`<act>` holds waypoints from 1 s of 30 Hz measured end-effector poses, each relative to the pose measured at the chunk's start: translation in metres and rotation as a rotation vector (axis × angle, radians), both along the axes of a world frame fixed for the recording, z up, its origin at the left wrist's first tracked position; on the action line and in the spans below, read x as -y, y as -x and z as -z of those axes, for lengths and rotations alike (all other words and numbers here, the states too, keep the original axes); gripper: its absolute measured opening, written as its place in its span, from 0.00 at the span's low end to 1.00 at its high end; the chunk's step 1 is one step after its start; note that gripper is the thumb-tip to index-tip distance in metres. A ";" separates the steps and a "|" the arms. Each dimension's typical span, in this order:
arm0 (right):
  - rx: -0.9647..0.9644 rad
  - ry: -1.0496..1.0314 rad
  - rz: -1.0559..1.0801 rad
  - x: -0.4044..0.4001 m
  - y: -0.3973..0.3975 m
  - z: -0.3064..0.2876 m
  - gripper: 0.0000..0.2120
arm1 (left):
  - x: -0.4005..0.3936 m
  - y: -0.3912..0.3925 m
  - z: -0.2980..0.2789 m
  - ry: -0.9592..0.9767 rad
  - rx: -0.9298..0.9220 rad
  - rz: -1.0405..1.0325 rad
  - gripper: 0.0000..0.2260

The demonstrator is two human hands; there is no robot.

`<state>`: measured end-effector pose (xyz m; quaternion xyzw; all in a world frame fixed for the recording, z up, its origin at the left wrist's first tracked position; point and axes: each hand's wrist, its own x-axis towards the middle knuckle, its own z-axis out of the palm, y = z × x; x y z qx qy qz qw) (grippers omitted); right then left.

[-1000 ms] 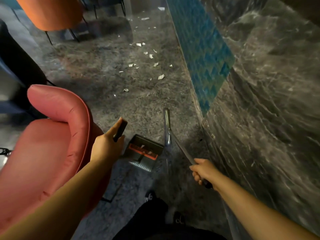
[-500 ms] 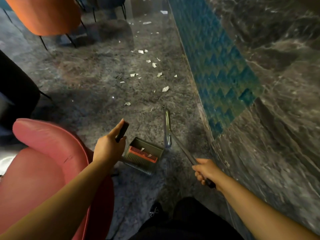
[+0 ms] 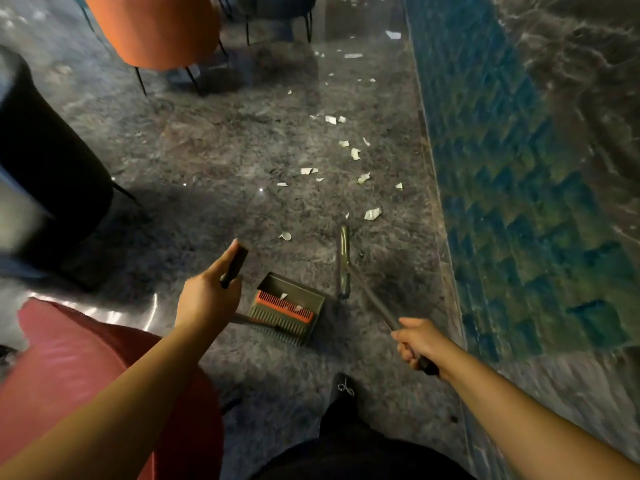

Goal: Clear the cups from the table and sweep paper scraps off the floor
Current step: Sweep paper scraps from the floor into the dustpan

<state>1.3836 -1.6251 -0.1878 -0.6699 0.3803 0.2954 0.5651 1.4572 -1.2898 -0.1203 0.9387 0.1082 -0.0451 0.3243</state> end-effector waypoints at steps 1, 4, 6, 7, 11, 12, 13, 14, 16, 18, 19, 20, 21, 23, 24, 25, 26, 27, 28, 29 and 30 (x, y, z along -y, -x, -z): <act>-0.003 -0.004 -0.029 0.000 -0.018 -0.002 0.13 | -0.002 -0.012 -0.001 0.004 0.011 -0.015 0.32; -0.012 -0.006 -0.128 -0.006 -0.079 -0.010 0.18 | -0.012 -0.053 -0.004 -0.013 0.037 -0.069 0.32; -0.022 -0.025 -0.176 -0.016 -0.112 -0.016 0.23 | -0.021 -0.072 -0.006 -0.035 0.040 -0.080 0.32; -0.025 -0.036 -0.195 -0.022 -0.130 -0.017 0.25 | -0.027 -0.082 -0.006 -0.033 0.040 -0.086 0.33; -0.045 -0.058 -0.273 -0.051 -0.201 -0.008 0.27 | -0.058 -0.120 -0.004 -0.008 0.037 -0.110 0.36; -0.046 -0.055 -0.292 -0.059 -0.219 -0.004 0.25 | -0.067 -0.133 -0.001 -0.012 0.036 -0.114 0.36; -0.049 -0.056 -0.313 -0.065 -0.235 -0.001 0.24 | -0.074 -0.144 0.001 -0.010 0.032 -0.124 0.36; -0.061 -0.064 -0.340 -0.070 -0.251 0.005 0.22 | -0.080 -0.156 0.003 -0.006 0.029 -0.133 0.36; -0.083 -0.059 -0.403 -0.079 -0.279 0.014 0.21 | -0.091 -0.176 0.005 -0.029 0.005 -0.139 0.35; -0.102 -0.044 -0.427 -0.088 -0.307 0.023 0.24 | -0.102 -0.195 0.008 -0.043 -0.024 -0.161 0.34; -0.118 -0.043 -0.438 -0.091 -0.322 0.029 0.26 | -0.106 -0.204 0.007 -0.044 -0.040 -0.175 0.33; -0.135 -0.045 -0.451 -0.094 -0.335 0.033 0.28 | -0.110 -0.212 0.007 -0.047 -0.057 -0.188 0.32; -0.144 -0.045 -0.457 -0.095 -0.347 0.036 0.28 | -0.115 -0.218 0.008 -0.050 -0.067 -0.195 0.32; -0.170 -0.055 -0.464 -0.097 -0.374 0.041 0.28 | -0.122 -0.231 0.008 -0.063 -0.074 -0.208 0.33; -0.187 -0.051 -0.471 -0.098 -0.387 0.045 0.27 | -0.125 -0.237 0.008 -0.067 -0.081 -0.216 0.33; -0.202 -0.044 -0.472 -0.098 -0.400 0.048 0.26 | -0.127 -0.242 0.009 -0.070 -0.092 -0.225 0.32; -0.213 -0.038 -0.468 -0.097 -0.413 0.049 0.25 | -0.128 -0.247 0.009 -0.073 -0.097 -0.233 0.32; -0.228 -0.047 -0.461 -0.096 -0.429 0.052 0.23 | -0.128 -0.254 0.010 -0.076 -0.099 -0.248 0.32; -0.243 -0.056 -0.456 -0.094 -0.445 0.053 0.20 | -0.127 -0.261 0.011 -0.078 -0.102 -0.263 0.31; -0.254 -0.063 -0.453 -0.092 -0.463 0.054 0.19 | -0.124 -0.271 0.013 -0.079 -0.106 -0.278 0.31; -0.257 -0.067 -0.450 -0.088 -0.481 0.054 0.18 | -0.120 -0.280 0.014 -0.079 -0.112 -0.294 0.31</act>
